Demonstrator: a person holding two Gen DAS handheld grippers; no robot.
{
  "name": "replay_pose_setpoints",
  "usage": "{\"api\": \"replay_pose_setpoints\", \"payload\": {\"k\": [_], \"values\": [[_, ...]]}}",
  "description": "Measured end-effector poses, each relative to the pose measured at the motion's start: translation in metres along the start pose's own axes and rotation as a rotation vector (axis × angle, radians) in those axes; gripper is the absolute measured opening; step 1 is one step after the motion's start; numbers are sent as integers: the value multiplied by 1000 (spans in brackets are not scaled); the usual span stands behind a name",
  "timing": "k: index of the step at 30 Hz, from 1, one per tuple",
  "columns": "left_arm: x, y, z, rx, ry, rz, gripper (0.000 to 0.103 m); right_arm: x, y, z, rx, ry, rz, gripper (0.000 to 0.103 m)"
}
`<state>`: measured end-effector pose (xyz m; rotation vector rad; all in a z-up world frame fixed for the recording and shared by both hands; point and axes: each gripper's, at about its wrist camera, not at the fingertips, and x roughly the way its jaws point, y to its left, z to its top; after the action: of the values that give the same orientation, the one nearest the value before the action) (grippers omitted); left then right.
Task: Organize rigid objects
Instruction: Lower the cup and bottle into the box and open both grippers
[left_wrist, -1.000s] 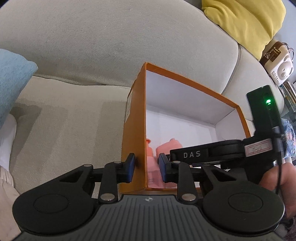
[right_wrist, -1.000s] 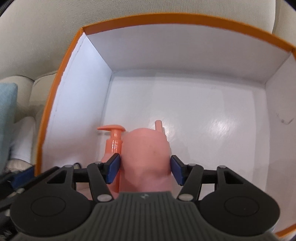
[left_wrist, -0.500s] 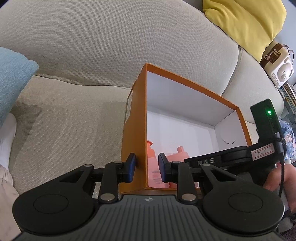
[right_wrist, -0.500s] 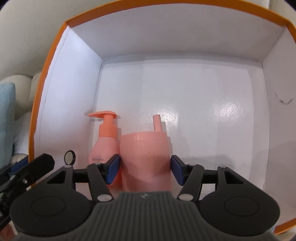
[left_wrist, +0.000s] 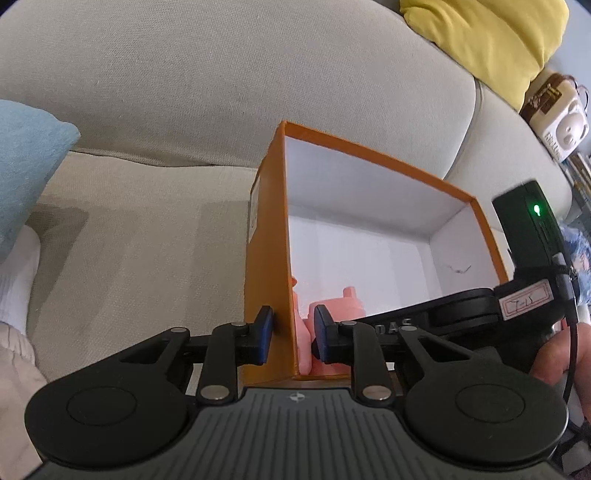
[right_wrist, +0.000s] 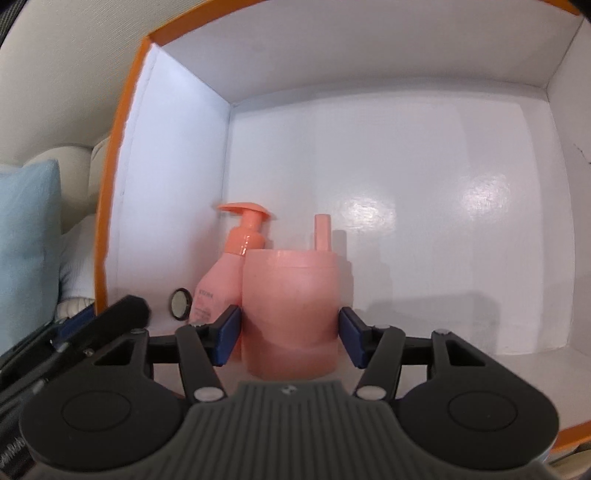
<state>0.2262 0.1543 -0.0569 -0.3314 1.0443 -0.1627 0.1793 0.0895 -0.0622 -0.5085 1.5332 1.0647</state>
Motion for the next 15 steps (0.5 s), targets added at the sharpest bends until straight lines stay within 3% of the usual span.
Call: {"api": "replay_pose_setpoints", "payload": {"k": [3,6,8,10,15], "values": [[0,0,-1,6,-8,9,20,-4,-1,4,-13,-7,-31,59],[0,2,0,-1,-10,3,19,14,32,-3,12,-5,-22,60],[0,1,-1,3,-12,5,19,12,28,-2,6,6,-48,68],[0,0,-1,10,-14,10,19,6,21,-2,-32,-20,-77,72],[0,-3,-4,21,-22,30,19,-24,14,-15,-44,-102,-88,70]]}}
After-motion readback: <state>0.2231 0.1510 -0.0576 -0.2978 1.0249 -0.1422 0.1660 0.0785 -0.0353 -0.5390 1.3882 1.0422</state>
